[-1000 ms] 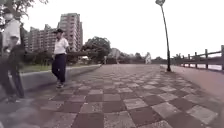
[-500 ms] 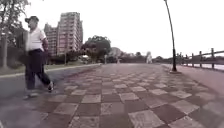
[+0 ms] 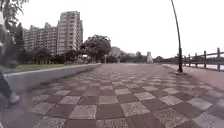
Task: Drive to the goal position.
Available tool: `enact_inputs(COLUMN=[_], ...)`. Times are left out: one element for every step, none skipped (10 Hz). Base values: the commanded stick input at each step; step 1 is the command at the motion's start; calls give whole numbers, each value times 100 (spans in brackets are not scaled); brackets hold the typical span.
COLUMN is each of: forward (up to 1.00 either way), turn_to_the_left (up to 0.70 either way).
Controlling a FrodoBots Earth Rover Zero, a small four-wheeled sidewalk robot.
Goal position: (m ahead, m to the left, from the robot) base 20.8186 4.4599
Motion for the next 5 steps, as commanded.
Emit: enact_inputs(forward=[100,100,100,100,100], turn_to_the_left=[0,0,0,0,0])
